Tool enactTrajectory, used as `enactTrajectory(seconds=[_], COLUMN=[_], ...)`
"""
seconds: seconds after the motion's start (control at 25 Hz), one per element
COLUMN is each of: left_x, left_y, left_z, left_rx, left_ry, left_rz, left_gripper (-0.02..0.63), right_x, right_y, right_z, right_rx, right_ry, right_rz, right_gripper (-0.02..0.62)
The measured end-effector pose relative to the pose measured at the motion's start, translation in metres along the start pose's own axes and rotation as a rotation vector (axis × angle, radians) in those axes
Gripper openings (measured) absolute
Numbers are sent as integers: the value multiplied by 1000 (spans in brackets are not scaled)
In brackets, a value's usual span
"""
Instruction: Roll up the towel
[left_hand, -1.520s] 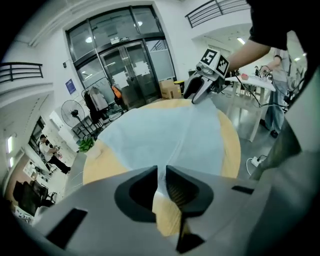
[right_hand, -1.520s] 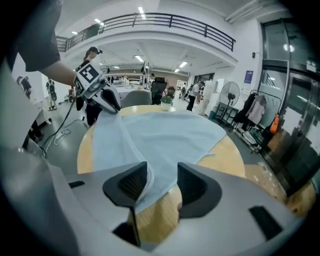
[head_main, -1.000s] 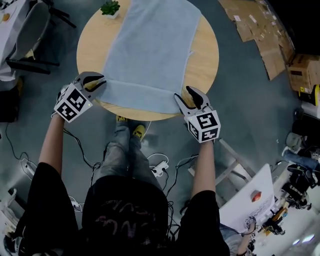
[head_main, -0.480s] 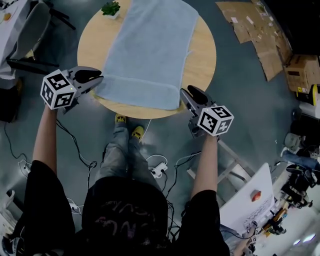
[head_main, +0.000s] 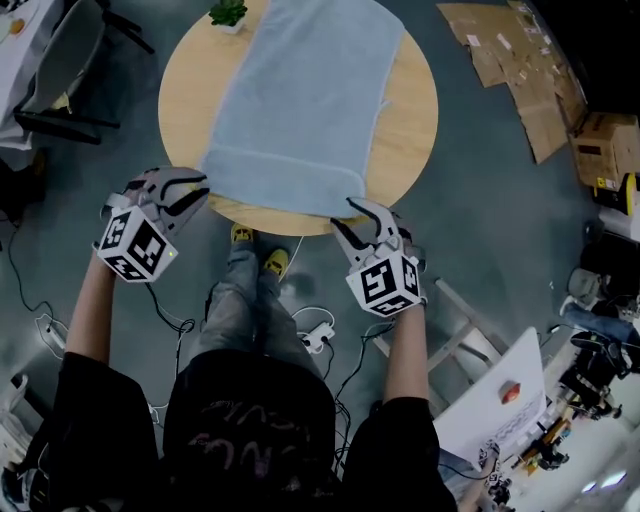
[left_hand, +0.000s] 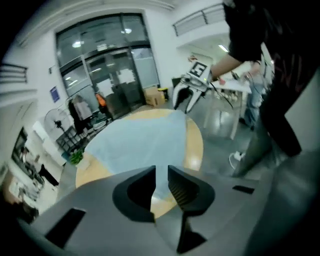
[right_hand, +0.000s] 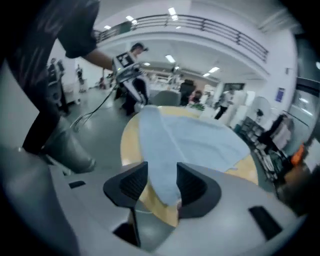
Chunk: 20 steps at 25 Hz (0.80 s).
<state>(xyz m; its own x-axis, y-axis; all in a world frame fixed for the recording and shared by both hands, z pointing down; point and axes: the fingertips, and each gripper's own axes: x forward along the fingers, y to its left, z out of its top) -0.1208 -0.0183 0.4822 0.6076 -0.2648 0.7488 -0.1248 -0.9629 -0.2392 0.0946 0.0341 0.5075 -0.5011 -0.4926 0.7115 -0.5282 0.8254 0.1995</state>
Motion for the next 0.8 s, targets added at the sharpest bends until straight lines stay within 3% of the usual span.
enactTrajectory(seconds=[0.12,0.2,0.28,0.36,0.48,0.64,0.72,0.8], left_x=[20,30,38,44,48,40,33,28], left_y=[-26,-27,-18,-8,-7,-22,-33,-35], left_z=[-14,-24,-35,-43,-45,-48,-49,-46], left_rx=[130,192,252,274,260,208,139,14], left_ry=[103,156,213,256,262,252,232,188], left_rz=[-47,-59,-37,-28,-73,-170,-231,-295], left_gripper=[132,192,199,157,43,35,35,35], right_x=[21,28,29,31,34,27,18,10], right_y=[23,19,10,1,1,11,21,24], right_z=[-25,-32,-32,-33,-36,-36,-38,-37], right_rx=[-137,-171,-190,-208,-172,-77,3,115], right_ry=[135,171,178,189,201,205,205,187], right_rz=[90,92,64,29,45,120,192,242], right_gripper=[229,229,259,137,49,31,29,29])
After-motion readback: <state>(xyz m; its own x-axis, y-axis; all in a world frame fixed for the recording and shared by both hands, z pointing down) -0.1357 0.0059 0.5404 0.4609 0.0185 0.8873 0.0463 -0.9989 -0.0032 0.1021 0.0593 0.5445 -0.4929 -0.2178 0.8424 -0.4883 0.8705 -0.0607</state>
